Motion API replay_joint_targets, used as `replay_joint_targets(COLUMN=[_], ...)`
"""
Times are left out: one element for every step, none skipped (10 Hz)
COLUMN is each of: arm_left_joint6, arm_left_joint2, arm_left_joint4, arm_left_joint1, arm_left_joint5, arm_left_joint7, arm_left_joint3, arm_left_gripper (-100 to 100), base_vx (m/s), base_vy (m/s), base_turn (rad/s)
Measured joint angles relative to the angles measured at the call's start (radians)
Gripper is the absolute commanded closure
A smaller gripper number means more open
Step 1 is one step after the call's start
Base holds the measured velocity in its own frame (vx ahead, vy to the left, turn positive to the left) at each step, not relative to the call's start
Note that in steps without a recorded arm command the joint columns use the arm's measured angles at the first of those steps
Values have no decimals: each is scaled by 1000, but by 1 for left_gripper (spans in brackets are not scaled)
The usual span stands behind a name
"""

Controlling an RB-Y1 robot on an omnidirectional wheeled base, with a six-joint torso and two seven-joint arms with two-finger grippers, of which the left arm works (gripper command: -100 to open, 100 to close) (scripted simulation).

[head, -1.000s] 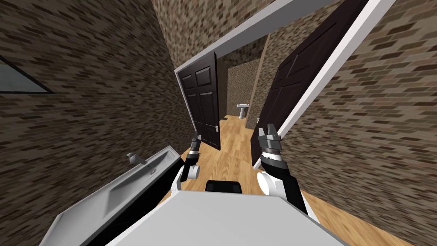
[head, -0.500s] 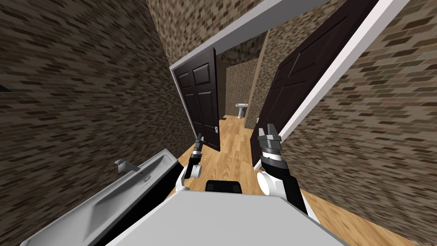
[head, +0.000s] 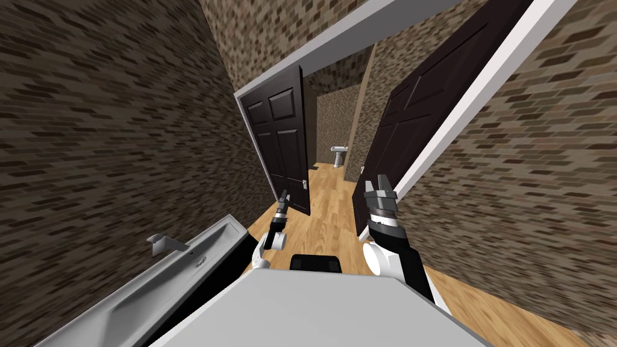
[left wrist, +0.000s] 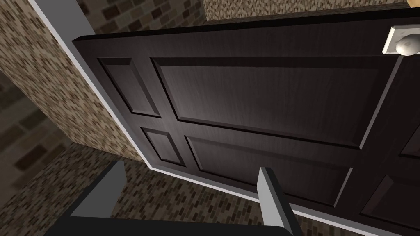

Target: Push the door open

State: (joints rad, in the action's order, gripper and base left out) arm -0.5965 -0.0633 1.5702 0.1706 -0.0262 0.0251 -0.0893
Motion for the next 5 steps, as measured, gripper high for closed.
replay_joint_targets(arm_left_joint6=[-7, -19, -22, -25, -25], arm_left_joint2=[2, 4, 0, -2, -1], arm_left_joint4=[-21, -57, -85, -111, -124], arm_left_joint1=[-4, -14, -27, -42, -43], arm_left_joint5=[0, 2, 6, 9, 10], arm_left_joint7=[1, 3, 0, -2, -2], arm_left_joint3=[-3, -7, -9, -11, -15], arm_left_gripper=[-100, -100, -100, -100, -100], base_vx=[63, 81, 94, 53, 40], base_vy=[41, 55, 56, 45, 47], base_turn=[-52, -94, -87, -20, -46])
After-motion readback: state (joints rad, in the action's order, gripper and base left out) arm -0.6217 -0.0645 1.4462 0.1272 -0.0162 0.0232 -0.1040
